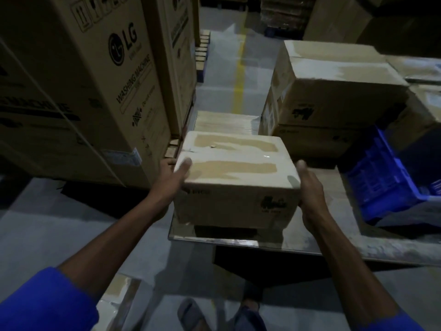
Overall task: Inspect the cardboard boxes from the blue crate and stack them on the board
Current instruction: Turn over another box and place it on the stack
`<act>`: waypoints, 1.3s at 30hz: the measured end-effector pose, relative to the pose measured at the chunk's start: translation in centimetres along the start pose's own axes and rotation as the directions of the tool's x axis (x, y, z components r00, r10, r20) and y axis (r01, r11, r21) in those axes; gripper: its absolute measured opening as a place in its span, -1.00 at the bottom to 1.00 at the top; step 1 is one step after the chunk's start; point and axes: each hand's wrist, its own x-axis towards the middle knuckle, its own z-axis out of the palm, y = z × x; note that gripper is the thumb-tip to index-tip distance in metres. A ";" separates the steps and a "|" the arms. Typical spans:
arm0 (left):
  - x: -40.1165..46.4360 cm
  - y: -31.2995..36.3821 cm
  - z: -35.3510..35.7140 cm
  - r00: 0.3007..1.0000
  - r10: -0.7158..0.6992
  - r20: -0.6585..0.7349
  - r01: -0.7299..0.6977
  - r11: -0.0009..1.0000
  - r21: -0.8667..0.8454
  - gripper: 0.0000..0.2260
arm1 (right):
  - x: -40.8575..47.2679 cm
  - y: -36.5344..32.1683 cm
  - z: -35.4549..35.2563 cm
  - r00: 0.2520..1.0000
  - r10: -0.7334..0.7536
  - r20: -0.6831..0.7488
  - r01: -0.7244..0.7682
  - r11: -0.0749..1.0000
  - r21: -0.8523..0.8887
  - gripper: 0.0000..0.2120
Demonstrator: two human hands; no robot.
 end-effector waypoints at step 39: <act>4.4 -1.9 0.1 0.993 0.056 0.101 -0.063 0.996 0.062 -0.45 | 3.8 1.7 1.6 0.996 -0.086 -0.005 0.084 0.975 -0.205 -0.46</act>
